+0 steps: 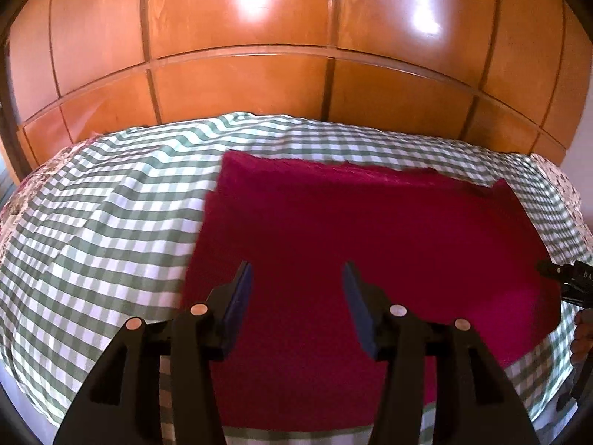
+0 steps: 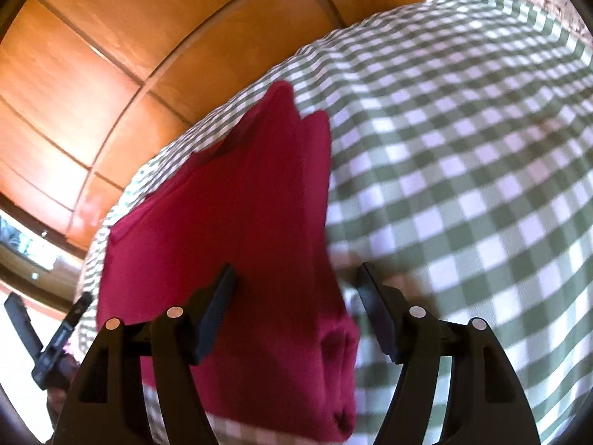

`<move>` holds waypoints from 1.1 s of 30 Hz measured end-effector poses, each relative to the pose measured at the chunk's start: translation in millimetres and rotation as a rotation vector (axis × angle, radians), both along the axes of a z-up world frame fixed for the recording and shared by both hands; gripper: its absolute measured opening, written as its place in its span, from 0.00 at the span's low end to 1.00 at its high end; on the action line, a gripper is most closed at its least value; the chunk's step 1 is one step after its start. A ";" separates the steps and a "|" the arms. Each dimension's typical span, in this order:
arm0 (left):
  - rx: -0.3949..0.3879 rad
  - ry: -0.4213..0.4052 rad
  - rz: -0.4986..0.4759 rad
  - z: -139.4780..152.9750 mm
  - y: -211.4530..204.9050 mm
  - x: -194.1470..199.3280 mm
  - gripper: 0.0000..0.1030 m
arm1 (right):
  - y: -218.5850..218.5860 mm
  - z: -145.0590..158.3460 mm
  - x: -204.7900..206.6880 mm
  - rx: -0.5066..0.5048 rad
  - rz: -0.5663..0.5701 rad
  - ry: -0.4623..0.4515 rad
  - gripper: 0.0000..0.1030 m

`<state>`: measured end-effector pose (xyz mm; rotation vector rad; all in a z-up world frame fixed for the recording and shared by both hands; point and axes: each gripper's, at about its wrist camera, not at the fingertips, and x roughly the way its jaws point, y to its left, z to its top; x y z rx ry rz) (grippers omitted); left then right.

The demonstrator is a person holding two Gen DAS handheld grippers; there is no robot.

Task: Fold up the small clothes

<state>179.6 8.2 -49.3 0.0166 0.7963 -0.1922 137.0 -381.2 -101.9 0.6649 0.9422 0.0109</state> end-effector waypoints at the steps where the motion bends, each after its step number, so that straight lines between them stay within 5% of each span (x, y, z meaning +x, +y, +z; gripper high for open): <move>1: 0.000 0.002 -0.006 -0.8 -2.8 -1.8 0.49 | 1.7 0.0 -2.3 0.010 0.004 -0.003 0.65; 6: -0.001 0.022 -0.047 -7.5 -16.1 -10.4 0.49 | 6.5 -1.3 -11.7 0.064 0.018 -0.021 0.62; 16: 0.003 0.111 -0.088 -36.9 -29.2 -2.8 0.51 | 29.7 10.0 -8.8 0.010 0.074 -0.038 0.32; 27: -0.085 0.103 -0.066 -21.8 -4.6 -5.5 0.50 | 43.8 48.0 -6.7 -0.082 0.083 -0.078 0.28; 33: -0.184 0.162 -0.001 -26.6 33.7 -2.7 0.39 | 61.4 69.4 -6.3 -0.105 0.123 -0.122 0.25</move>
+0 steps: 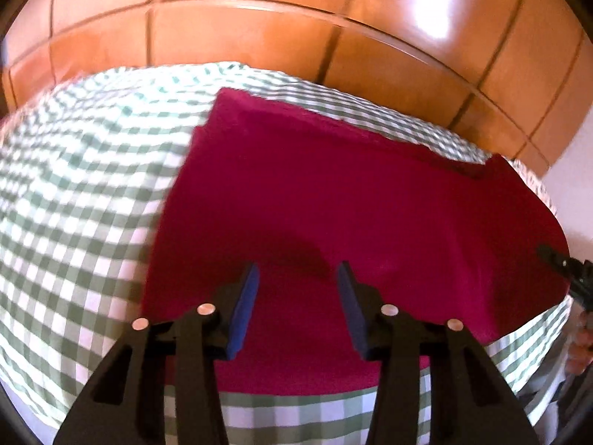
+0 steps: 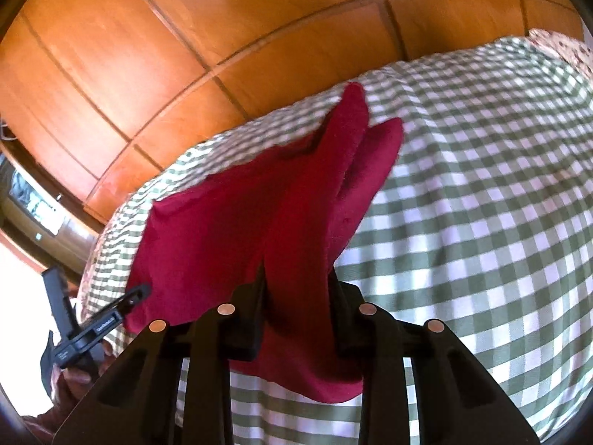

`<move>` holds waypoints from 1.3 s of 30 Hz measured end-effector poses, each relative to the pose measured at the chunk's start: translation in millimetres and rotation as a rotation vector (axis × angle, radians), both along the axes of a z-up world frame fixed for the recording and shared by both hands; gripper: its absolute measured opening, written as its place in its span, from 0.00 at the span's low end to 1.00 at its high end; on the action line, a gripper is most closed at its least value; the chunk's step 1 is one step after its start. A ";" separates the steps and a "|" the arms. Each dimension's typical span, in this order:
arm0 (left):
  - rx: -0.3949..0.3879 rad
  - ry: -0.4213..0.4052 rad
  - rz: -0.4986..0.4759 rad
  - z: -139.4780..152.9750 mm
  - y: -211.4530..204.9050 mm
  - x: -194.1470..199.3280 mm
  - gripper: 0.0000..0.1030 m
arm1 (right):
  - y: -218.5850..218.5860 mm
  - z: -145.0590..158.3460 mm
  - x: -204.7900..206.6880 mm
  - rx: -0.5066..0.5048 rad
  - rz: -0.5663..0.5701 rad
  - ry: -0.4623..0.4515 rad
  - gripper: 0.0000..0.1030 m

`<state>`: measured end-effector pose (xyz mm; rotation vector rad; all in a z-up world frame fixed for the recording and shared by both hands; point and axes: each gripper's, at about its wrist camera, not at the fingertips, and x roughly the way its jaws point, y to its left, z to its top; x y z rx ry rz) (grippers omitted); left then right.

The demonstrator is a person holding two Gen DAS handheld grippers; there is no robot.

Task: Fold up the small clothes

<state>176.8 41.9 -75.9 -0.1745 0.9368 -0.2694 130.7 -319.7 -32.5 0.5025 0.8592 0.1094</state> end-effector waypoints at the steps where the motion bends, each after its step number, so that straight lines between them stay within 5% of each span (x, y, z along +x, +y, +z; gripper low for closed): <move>1: -0.011 0.004 0.005 -0.2 3.5 1.0 0.37 | 5.7 4.9 1.1 -0.006 0.017 -0.010 0.24; 12: -0.052 -0.004 0.021 8.6 28.0 5.0 0.36 | 64.2 18.5 19.0 -0.152 0.129 -0.024 0.23; 19: -0.055 -0.022 -0.001 14.5 31.6 3.0 0.36 | -11.0 -19.7 0.3 -0.119 -0.116 0.111 0.23; 21: -0.029 -0.034 -0.031 16.8 25.8 0.7 0.36 | -30.0 -37.8 -13.3 -0.083 -0.147 0.158 0.30; 24: -0.006 -0.043 -0.072 18.7 8.8 -1.3 0.36 | -44.1 -44.7 -26.4 -0.082 -0.208 0.165 0.56; 30: 0.073 -0.088 -0.179 23.4 -20.8 -16.0 0.38 | -43.0 -26.5 -13.7 -0.123 -0.213 0.093 0.56; 34: 0.139 -0.093 -0.153 20.3 -15.2 -22.6 0.49 | -26.8 -30.5 1.9 -0.180 -0.159 0.121 0.38; 39: 0.088 -0.046 0.058 13.7 48.1 -18.7 0.66 | -22.0 -37.4 -10.0 -0.206 -0.146 0.116 0.21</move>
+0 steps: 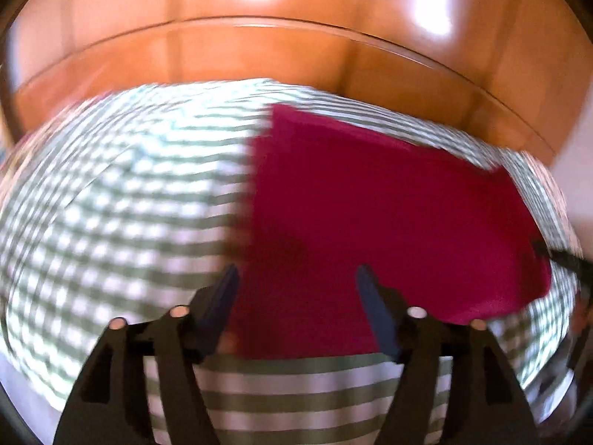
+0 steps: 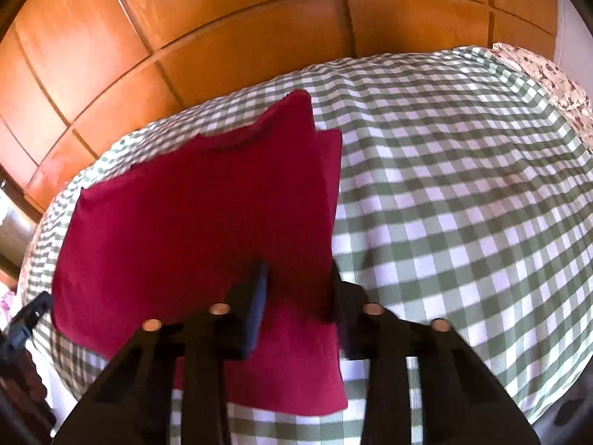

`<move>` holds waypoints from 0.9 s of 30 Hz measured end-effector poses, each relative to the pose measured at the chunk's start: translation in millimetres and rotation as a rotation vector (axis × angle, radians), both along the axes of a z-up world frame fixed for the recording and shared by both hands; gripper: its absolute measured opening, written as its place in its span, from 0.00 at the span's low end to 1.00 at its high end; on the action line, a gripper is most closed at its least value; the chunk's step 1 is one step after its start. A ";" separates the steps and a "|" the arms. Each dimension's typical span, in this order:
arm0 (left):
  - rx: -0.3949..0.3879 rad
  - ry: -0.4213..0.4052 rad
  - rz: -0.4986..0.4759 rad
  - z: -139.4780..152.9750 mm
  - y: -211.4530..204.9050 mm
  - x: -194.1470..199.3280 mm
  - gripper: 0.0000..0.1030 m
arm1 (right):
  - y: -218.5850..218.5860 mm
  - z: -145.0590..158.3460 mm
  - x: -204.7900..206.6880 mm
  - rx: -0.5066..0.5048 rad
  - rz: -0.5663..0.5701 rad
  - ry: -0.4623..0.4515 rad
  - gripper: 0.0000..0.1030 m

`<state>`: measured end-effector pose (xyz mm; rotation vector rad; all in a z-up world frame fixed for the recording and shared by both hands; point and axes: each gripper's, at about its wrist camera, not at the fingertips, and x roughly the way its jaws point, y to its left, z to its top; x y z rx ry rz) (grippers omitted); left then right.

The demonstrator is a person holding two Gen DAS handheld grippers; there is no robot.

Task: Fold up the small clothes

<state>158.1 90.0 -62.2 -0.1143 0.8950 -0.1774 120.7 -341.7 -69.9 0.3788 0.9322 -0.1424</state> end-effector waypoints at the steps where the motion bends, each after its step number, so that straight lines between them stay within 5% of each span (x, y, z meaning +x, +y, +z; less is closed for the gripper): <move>1: -0.007 0.013 0.020 -2.9 8.2 1.9 0.66 | 0.0 -0.4 -1.9 0.003 -0.002 -0.004 0.20; 4: -0.030 0.061 0.041 -15.5 29.1 3.7 0.65 | -2.0 -0.9 -7.1 0.046 0.011 -0.019 0.20; 5: -0.046 0.075 0.028 -19.1 31.3 3.3 0.60 | -4.0 -1.2 -10.8 0.073 0.012 -0.015 0.29; 10: -0.121 0.099 -0.017 -31.6 30.7 1.1 0.22 | 3.2 -8.6 -30.9 0.083 0.040 0.017 0.36; 12: -0.095 0.071 -0.027 -27.3 26.3 -0.8 0.07 | 10.1 -10.0 -37.1 0.019 0.035 0.023 0.13; 18: -0.089 0.038 -0.085 -14.3 32.7 -16.8 0.06 | 11.6 10.9 -58.6 -0.016 0.038 -0.023 0.07; 23: -0.091 0.086 -0.074 -32.0 38.9 -23.9 0.06 | 8.9 -20.1 -65.0 -0.013 0.038 0.057 0.07; 27: -0.067 0.066 -0.032 -19.9 40.1 -24.9 0.22 | 10.4 -13.9 -61.2 -0.030 0.052 0.061 0.08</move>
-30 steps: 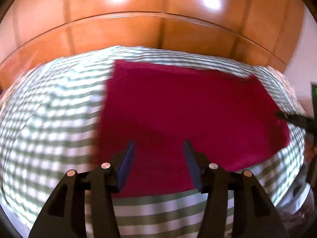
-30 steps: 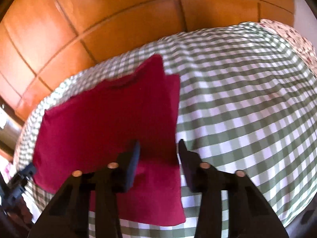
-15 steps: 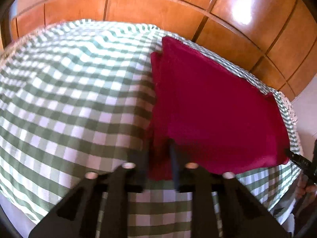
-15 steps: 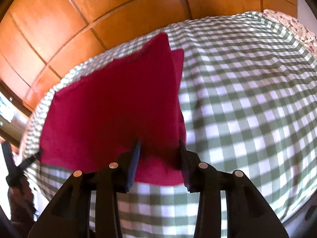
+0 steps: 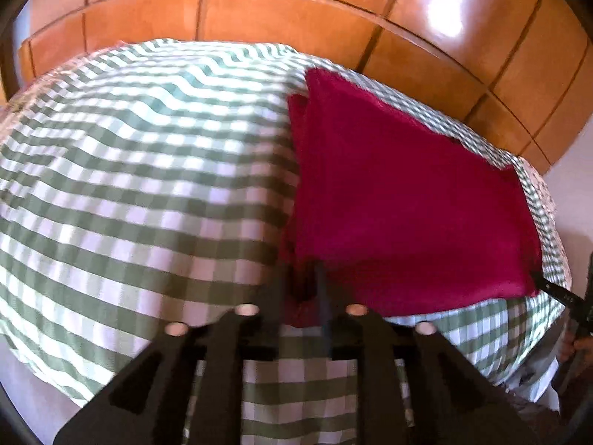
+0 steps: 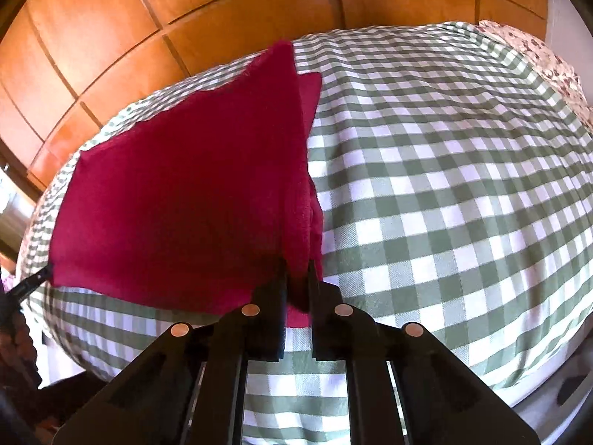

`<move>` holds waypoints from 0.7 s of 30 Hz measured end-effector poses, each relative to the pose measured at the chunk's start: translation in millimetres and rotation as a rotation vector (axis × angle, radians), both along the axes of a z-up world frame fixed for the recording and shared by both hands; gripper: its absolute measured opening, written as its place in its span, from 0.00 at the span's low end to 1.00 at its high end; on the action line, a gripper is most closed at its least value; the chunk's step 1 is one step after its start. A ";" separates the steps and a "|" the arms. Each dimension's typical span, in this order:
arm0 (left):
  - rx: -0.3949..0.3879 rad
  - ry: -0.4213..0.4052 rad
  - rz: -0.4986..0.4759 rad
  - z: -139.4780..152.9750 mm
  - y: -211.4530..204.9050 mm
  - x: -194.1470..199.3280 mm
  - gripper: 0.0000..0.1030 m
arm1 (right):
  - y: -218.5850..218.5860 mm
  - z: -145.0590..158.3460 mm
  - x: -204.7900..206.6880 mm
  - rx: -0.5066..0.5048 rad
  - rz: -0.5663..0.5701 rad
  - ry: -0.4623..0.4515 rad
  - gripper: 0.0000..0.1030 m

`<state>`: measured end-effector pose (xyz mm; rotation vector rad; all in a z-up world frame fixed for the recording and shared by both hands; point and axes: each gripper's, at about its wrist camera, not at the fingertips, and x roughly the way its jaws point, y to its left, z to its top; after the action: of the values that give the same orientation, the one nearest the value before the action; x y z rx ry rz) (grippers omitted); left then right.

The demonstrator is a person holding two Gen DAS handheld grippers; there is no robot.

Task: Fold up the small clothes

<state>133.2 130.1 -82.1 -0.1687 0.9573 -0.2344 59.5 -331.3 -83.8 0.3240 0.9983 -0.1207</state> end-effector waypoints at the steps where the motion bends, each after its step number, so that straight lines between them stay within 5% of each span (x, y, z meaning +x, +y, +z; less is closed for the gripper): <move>1: 0.013 -0.021 0.000 5.0 0.1 -0.2 0.22 | 0.5 3.9 0.7 -0.010 0.007 -0.001 0.09; 4: 0.024 -0.075 -0.021 20.0 -6.9 -1.8 0.22 | 6.7 26.1 2.2 -0.071 0.013 -0.052 0.18; 9: 0.060 -0.098 -0.112 21.1 -46.4 4.6 0.22 | 46.7 44.3 23.3 -0.027 0.115 -0.148 0.36; 17: 0.209 -0.067 -0.110 -3.1 -87.8 -2.4 0.25 | 123.9 -4.6 43.6 -0.034 0.352 -0.023 0.36; 21: 0.217 -0.106 -0.098 7.3 -89.3 -3.1 0.46 | 110.8 -2.6 36.4 0.029 0.330 -0.034 0.36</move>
<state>130.2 40.8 -74.8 0.0891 0.8801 -0.2254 95.9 -220.5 -86.4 0.1831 1.0079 0.1982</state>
